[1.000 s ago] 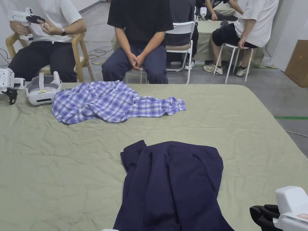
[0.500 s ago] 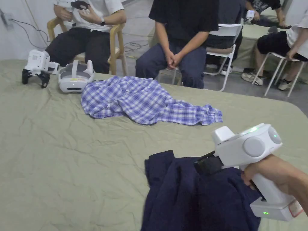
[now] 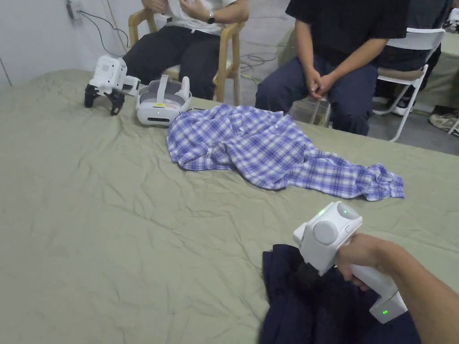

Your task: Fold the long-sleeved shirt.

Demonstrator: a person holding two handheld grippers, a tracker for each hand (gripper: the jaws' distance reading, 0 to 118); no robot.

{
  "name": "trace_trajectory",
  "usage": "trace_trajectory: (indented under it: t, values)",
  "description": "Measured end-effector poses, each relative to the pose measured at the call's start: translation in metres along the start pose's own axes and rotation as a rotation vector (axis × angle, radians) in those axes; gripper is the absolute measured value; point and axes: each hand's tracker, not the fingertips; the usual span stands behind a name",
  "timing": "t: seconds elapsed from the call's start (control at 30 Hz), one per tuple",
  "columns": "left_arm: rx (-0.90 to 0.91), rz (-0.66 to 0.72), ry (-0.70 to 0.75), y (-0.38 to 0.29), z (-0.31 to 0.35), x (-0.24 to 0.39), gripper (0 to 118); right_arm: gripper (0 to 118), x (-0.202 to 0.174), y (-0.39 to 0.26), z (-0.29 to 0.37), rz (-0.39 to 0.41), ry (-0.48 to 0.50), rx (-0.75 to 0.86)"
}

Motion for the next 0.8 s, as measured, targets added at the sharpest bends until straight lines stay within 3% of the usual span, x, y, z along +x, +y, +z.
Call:
trace_trajectory:
  t: [0.03, 0.1, 0.17, 0.23, 0.33, 0.4, 0.6, 0.8]
  values:
    - [0.001, 0.002, 0.001, 0.000, 0.001, 0.000, 14, 66, -0.003, -0.003, 0.008, 0.030, 0.036, 0.019]
    - [0.011, -0.018, 0.014, 0.001, 0.004, 0.004, 14, 12, -0.005, -0.009, 0.018, 0.043, 0.065, 0.072]
    - [0.012, -0.008, 0.015, 0.005, 0.009, 0.003, 14, 12, -0.014, -0.020, 0.020, 0.021, -0.010, 0.098]
    - [0.031, -0.005, 0.007, 0.012, 0.020, 0.001, 14, 12, -0.011, -0.039, 0.042, -0.046, 0.011, 0.172]
    - [0.114, -0.060, 0.031, 0.035, 0.046, -0.008, 14, 12, 0.012, -0.083, 0.112, -0.182, -0.020, 0.351]
    - [0.194, -0.077, 0.071, 0.064, 0.067, -0.016, 14, 12, 0.027, -0.118, 0.167, -0.230, -0.068, 0.435]
    - [0.497, -0.249, 0.153, 0.210, 0.152, -0.014, 14, 12, 0.057, -0.229, 0.344, -0.475, -0.240, 0.672]
    - [0.742, -0.414, 0.188, 0.388, 0.241, 0.042, 13, 12, 0.071, -0.272, 0.497, -0.649, -0.399, 0.942]
